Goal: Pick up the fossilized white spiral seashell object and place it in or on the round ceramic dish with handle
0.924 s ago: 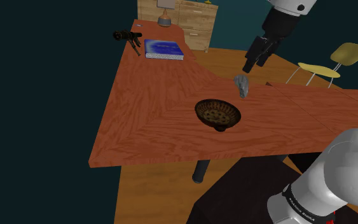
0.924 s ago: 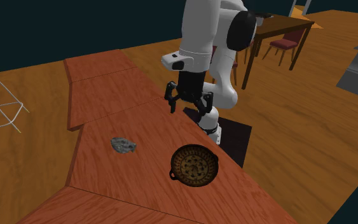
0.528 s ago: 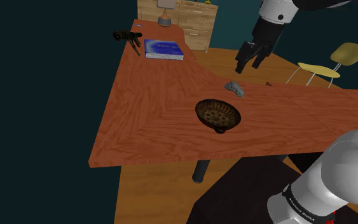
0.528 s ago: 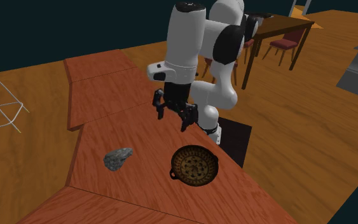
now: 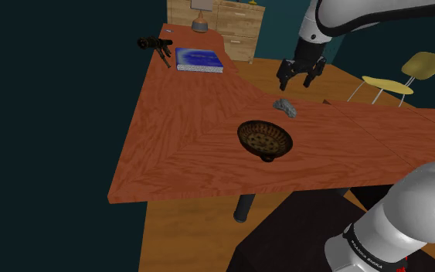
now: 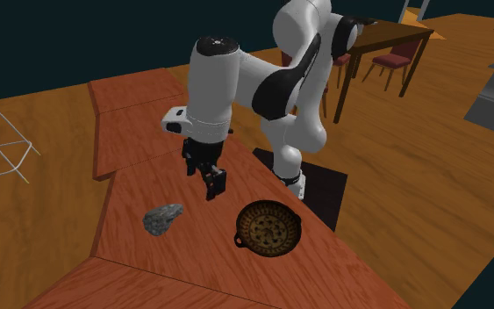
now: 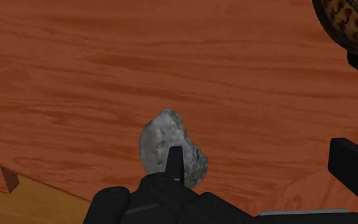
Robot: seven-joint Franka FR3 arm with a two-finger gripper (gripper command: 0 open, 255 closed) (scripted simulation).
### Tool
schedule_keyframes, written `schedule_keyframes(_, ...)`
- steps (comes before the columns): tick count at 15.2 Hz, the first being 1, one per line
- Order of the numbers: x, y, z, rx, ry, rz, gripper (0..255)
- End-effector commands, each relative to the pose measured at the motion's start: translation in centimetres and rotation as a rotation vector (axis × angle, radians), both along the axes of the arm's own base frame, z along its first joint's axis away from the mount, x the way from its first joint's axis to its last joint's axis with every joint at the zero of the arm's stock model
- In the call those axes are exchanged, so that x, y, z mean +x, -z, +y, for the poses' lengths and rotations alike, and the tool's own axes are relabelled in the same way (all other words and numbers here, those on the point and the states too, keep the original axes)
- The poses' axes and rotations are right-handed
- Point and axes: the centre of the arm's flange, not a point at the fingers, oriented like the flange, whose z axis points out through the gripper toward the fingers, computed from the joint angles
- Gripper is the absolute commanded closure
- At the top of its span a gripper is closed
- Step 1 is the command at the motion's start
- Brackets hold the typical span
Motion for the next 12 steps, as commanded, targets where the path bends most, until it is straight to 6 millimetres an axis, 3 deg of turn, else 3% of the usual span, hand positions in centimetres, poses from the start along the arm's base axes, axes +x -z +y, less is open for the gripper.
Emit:
schedule_keyframes(1, 1.2, 1.0, -2.2, -0.014, 0.079, 0.003, 0)
schedule_keyframes(6, 3.0, 3.3, -7.1, -0.044, 0.253, 0.010, 0)
schedule_keyframes(12, 3.1, 6.4, -7.9, -0.044, 0.253, 0.010, 0)
